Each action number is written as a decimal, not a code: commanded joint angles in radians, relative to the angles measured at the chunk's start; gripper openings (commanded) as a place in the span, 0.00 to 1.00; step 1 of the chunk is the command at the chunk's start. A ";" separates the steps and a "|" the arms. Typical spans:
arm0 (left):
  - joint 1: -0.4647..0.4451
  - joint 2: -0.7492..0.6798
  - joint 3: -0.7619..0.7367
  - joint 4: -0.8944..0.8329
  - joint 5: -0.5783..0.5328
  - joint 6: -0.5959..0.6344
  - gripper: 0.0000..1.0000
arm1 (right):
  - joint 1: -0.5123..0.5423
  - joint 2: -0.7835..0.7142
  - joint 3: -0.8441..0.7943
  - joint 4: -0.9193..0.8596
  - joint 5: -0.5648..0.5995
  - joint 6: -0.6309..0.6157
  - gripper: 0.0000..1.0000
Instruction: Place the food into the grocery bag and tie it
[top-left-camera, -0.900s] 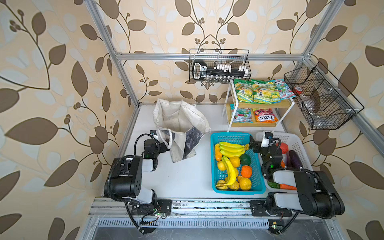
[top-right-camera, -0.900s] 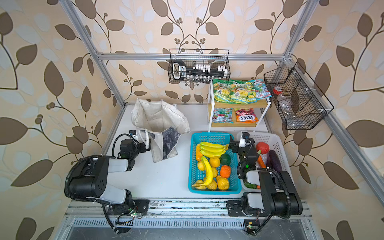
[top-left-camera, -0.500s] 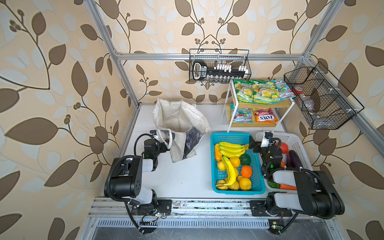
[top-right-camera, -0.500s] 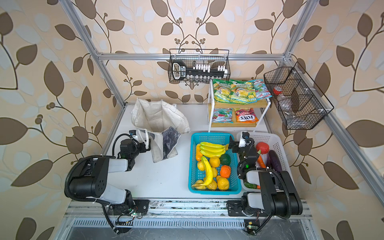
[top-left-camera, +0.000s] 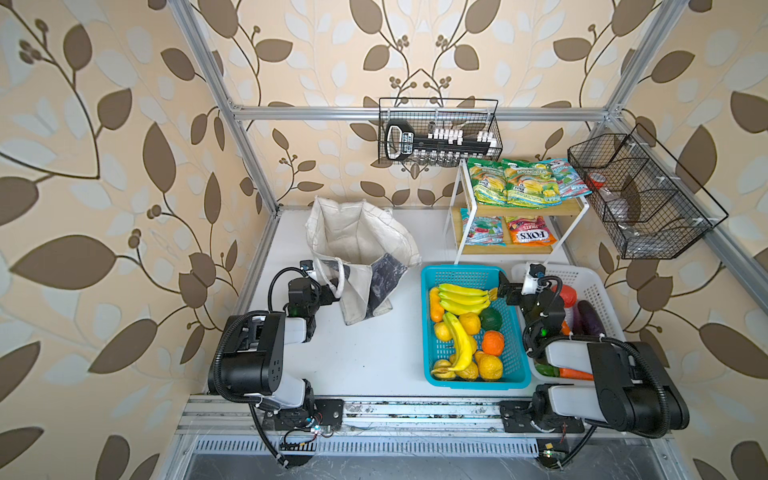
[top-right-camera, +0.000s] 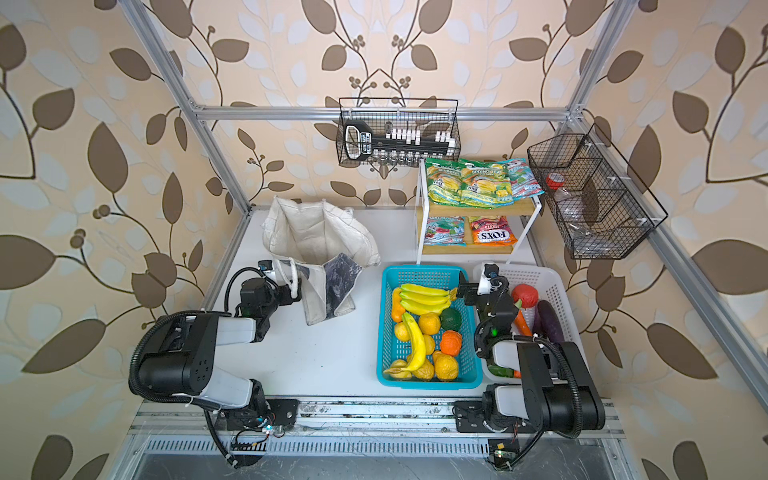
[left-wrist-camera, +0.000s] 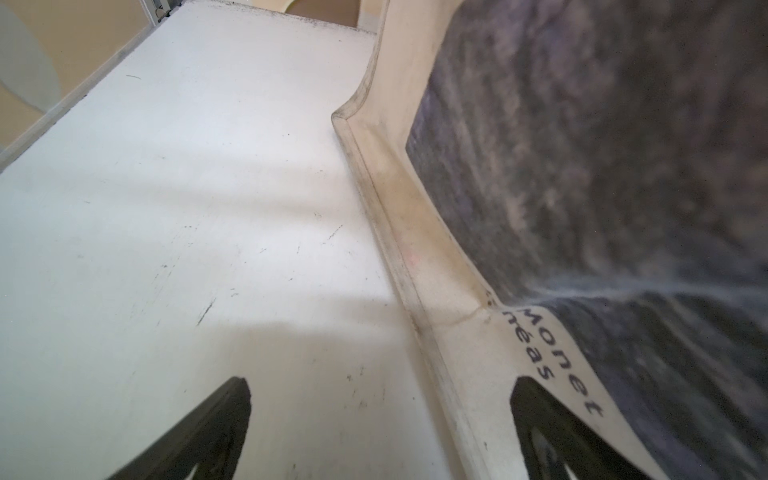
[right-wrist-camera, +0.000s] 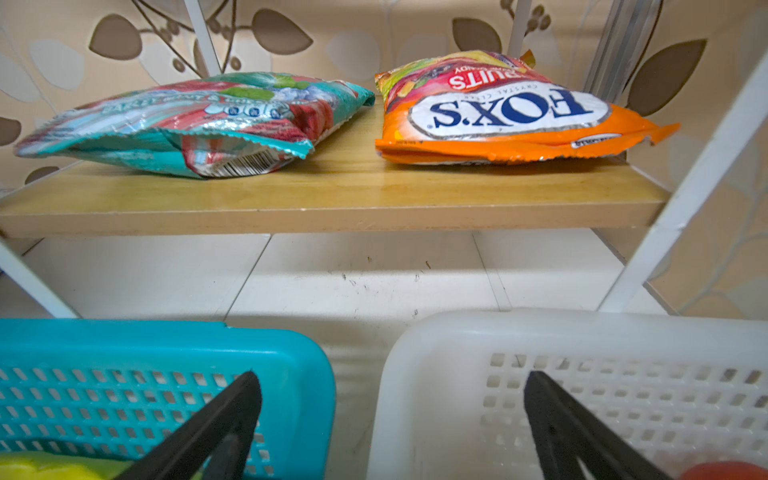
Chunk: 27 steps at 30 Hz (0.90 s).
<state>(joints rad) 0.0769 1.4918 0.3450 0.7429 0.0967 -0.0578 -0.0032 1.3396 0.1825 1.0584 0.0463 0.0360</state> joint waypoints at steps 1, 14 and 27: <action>-0.014 0.001 0.028 0.016 -0.005 0.017 0.99 | -0.005 0.012 -0.002 -0.037 -0.016 -0.018 1.00; -0.011 -0.324 -0.012 -0.230 -0.266 -0.059 0.99 | 0.057 -0.240 0.038 -0.297 0.118 -0.035 1.00; 0.265 -0.453 -0.021 -0.592 -0.356 -0.634 0.99 | 0.036 -0.388 0.170 -0.578 -0.020 0.287 1.00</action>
<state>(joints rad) 0.2176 1.0332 0.2867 0.3347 -0.3004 -0.3847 0.0631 0.9493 0.3267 0.5518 0.1074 0.1967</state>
